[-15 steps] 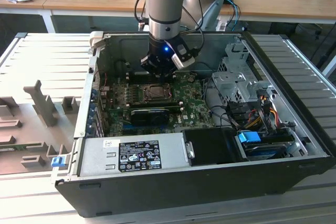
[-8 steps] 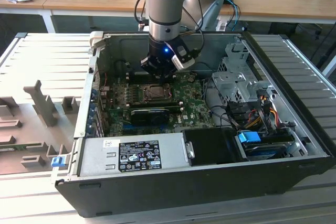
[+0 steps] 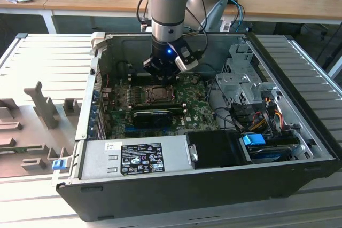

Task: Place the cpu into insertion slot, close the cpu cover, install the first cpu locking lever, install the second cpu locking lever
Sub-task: 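Install the first cpu locking lever, then install the second cpu locking lever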

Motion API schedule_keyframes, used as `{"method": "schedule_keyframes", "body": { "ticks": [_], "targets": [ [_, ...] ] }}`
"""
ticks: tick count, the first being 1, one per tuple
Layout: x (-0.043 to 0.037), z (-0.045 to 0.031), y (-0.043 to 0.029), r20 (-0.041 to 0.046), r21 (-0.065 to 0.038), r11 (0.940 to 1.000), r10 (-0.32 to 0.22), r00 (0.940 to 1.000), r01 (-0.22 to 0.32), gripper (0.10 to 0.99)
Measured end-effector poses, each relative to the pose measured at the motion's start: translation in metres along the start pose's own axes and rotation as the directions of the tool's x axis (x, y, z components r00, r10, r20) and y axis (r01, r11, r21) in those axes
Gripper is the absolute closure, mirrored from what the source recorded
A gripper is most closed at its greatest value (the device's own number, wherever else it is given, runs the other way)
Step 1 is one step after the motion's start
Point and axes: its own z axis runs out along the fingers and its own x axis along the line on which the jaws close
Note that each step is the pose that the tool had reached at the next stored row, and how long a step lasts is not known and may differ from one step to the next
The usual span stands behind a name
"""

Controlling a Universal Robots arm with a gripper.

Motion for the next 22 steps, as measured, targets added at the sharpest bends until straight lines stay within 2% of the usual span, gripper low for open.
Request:
{"method": "schedule_keyframes", "body": {
  "ticks": [4, 17, 21, 22],
  "targets": [
    [-0.0004, -0.0138, 0.0013, -0.0001, 0.0, 1.0, 0.0, 1.0, 0.0, 0.98],
    [0.0003, -0.0167, -0.0064, -0.0003, 0.0, 1.0, 0.0, 1.0, 0.0, 0.98],
    [0.0, -0.0247, -0.0056, -0.0005, 0.0, 1.0, 0.0, 1.0, 0.0, 0.98],
    [-0.0002, -0.0306, -0.0051, -0.0018, 0.0, 1.0, 0.0, 1.0, 0.0, 0.98]
  ]
}}
